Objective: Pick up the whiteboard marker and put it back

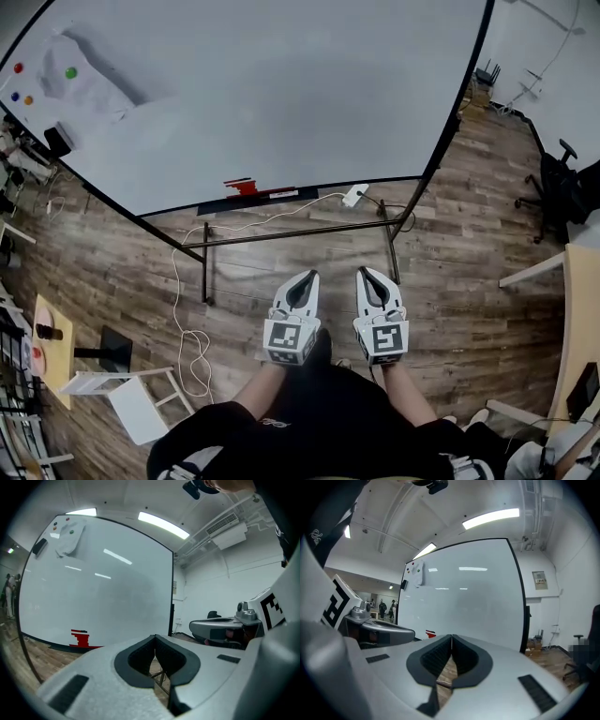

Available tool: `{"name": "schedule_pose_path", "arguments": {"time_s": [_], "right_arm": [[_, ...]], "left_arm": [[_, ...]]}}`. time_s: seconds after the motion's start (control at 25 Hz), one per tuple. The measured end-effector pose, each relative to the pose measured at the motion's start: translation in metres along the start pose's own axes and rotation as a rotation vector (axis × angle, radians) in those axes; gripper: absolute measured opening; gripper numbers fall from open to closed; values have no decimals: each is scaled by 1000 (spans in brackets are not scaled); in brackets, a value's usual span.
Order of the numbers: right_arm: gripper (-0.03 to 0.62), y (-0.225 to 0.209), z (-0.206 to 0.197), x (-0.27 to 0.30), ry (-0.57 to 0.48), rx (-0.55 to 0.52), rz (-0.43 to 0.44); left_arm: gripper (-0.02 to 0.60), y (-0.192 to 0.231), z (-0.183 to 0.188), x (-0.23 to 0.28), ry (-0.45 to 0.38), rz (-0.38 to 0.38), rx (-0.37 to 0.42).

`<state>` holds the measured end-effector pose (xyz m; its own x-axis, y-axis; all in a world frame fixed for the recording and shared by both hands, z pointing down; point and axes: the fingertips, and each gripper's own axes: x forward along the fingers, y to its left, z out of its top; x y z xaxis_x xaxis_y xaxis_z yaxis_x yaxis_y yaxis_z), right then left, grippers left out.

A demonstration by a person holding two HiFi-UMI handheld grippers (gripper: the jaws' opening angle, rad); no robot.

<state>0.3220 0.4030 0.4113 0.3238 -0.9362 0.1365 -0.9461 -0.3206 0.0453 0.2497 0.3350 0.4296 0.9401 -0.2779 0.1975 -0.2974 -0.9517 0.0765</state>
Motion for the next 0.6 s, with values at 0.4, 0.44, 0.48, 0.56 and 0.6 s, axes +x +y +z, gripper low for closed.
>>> {"name": "schedule_pose_path", "arguments": {"time_s": [0.4, 0.44, 0.48, 0.56, 0.6], "right_arm": [[3, 5, 12, 122, 84, -90, 74], [3, 8, 6, 134, 99, -104, 89], [3, 11, 2, 146, 115, -110, 100], [3, 19, -2, 170, 145, -130, 127], [3, 23, -3, 180, 159, -149, 143]], "left_arm": [[6, 102, 5, 59, 26, 36, -65], [8, 113, 2, 63, 31, 41, -71], [7, 124, 0, 67, 35, 48, -76], [7, 146, -5, 70, 41, 64, -92], [7, 155, -8, 70, 44, 71, -103]]}}
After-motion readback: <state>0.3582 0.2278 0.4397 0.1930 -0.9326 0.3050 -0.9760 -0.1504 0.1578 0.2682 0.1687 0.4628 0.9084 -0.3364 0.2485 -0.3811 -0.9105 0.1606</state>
